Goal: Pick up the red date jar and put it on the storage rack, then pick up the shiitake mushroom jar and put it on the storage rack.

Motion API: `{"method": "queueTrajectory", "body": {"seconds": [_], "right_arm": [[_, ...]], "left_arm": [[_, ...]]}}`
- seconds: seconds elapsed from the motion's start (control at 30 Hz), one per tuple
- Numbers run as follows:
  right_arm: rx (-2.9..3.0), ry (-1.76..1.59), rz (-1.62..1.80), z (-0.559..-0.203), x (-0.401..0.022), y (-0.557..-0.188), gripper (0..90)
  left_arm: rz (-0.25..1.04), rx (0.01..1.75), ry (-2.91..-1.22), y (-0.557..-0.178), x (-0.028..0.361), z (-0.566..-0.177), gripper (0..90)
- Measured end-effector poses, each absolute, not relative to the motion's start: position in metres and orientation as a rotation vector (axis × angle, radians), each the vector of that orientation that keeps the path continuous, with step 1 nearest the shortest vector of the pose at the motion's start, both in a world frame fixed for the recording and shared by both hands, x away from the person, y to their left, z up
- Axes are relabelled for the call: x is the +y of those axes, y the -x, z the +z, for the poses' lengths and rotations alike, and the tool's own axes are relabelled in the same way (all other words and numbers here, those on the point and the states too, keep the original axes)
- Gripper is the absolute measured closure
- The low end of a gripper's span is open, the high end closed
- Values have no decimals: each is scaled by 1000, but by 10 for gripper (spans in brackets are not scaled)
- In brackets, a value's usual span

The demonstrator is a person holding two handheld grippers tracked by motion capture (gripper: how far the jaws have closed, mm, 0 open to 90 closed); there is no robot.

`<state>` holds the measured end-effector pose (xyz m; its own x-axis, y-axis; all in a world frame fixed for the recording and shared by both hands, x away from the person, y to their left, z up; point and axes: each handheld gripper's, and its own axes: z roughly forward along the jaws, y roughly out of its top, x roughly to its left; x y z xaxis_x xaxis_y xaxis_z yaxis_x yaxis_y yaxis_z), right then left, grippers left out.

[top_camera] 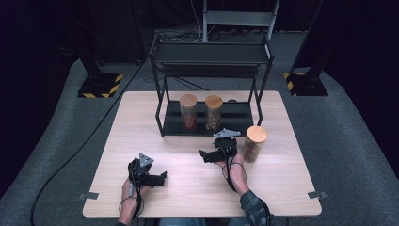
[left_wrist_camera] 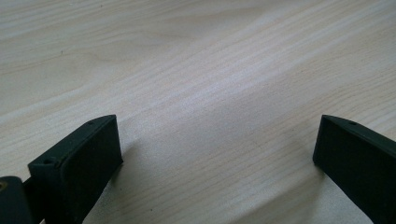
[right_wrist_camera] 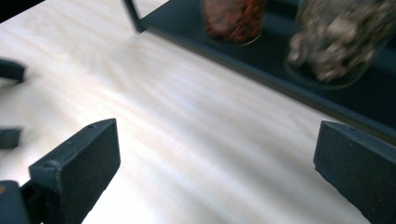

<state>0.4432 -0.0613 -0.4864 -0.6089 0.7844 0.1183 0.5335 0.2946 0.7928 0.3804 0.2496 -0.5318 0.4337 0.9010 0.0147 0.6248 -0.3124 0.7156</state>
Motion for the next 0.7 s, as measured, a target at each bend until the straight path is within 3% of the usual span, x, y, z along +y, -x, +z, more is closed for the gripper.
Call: {"method": "queueTrajectory", "body": {"seconds": [0.7], "right_arm": [[2354, -1096, 1189, -500, -99, -368, 0]], "left_arm": [[559, 1278, -2052, -380, 250, -532, 4]]}}
